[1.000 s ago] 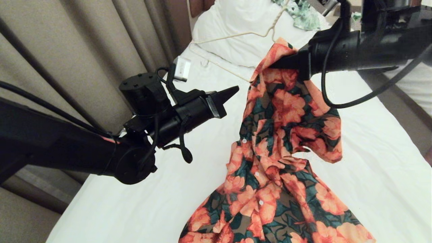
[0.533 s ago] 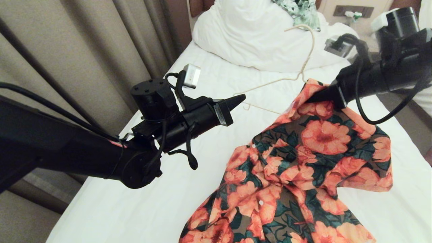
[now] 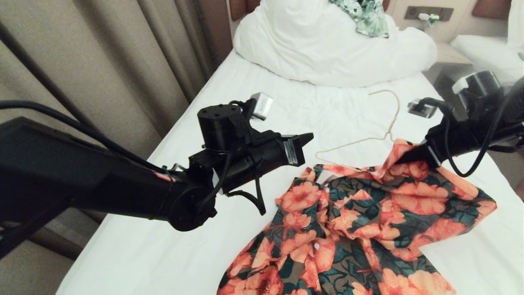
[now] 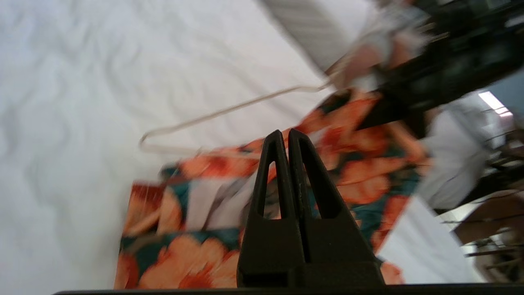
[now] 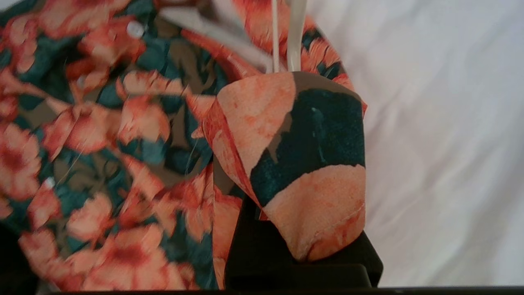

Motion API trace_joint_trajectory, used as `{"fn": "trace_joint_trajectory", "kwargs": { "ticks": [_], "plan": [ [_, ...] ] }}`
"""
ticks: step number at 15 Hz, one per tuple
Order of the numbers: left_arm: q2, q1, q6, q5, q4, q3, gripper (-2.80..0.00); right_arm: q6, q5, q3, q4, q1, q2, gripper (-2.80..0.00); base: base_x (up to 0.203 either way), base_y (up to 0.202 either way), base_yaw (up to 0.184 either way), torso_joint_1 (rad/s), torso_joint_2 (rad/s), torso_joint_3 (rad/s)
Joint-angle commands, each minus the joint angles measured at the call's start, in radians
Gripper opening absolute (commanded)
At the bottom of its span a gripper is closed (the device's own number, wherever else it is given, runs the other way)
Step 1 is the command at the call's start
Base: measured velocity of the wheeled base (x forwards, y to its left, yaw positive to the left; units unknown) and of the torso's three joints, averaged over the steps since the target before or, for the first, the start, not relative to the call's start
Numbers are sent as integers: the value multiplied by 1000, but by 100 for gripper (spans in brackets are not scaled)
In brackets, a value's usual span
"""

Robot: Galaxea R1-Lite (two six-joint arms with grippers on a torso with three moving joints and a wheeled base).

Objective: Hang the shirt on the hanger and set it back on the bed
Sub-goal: Hook the other side of the shirt onto the hanger

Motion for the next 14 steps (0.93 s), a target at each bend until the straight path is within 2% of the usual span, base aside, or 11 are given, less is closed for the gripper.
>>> {"fn": "trace_joint_trajectory", "kwargs": {
  "ticks": [1, 5, 9, 12, 14],
  "plan": [
    [53, -40, 13, 58, 36, -34, -280, -3, 7, 101, 6, -33, -65, -280, 0, 0, 0, 0, 0, 0],
    [76, -65, 21, 70, 39, -30, -280, -3, 4, 307, -2, -49, -206, -280, 0, 0, 0, 0, 0, 0],
    [89, -99, 30, 101, 73, -31, -280, 0, -13, 326, 28, -49, -162, -280, 0, 0, 0, 0, 0, 0],
    [137, -122, 63, 164, 81, -53, -280, -17, -113, 325, 36, -50, -70, -280, 0, 0, 0, 0, 0, 0],
    [148, -140, 76, 175, 81, -54, -280, -18, -121, 334, 31, -84, -42, -280, 0, 0, 0, 0, 0, 0]
  ]
}}
